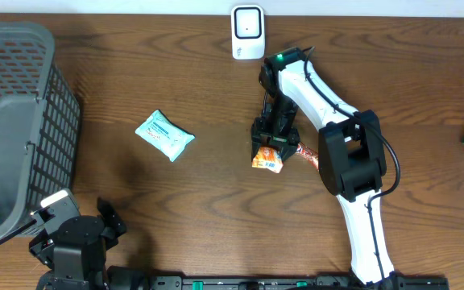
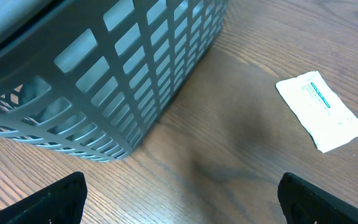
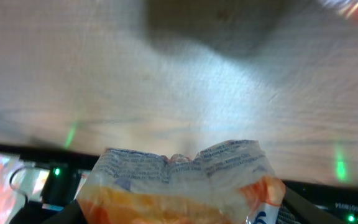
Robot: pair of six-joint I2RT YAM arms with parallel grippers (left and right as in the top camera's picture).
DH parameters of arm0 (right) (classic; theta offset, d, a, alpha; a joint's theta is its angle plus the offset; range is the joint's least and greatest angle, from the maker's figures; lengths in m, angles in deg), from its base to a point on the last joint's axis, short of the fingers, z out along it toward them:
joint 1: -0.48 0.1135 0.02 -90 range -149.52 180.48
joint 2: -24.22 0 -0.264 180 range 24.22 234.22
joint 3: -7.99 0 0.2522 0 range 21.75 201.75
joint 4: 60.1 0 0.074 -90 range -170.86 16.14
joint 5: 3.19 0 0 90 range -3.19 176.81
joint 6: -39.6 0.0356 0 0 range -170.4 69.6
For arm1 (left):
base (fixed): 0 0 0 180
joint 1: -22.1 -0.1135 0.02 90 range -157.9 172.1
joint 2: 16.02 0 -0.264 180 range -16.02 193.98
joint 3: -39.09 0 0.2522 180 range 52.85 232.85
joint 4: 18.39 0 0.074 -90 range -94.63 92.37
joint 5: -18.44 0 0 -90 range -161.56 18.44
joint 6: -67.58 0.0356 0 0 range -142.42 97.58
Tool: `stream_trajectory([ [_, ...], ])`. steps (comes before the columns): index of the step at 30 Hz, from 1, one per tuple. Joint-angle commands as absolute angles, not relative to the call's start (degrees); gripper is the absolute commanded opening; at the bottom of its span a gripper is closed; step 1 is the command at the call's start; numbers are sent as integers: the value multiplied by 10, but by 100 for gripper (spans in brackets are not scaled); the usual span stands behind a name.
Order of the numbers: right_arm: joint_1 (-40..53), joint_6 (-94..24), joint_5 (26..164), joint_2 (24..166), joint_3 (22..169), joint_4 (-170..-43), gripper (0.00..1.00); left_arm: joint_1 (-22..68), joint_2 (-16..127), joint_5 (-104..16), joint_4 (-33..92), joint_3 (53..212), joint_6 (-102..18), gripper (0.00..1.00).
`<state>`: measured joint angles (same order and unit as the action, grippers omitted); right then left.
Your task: Scan the item barcode
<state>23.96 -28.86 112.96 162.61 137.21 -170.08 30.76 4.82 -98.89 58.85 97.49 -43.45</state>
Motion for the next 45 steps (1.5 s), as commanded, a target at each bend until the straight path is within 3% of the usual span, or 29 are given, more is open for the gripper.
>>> stream_trajectory([
  [1,242,-323,1158,1632,1382,-1710,61,305,48,-992,590,976,-437,98],
  [10,242,-326,1152,1632,1382,-1706,63,305,48,-992,590,976,-437,98],
  [21,245,-329,1117,1632,1397,-1571,59,305,48,-992,590,976,-437,98],
  [33,243,-327,1018,1632,1609,-1533,52,305,48,-992,590,976,-437,98],
  [45,251,-330,812,1632,1615,-1281,53,305,48,-992,590,976,-437,98],
])
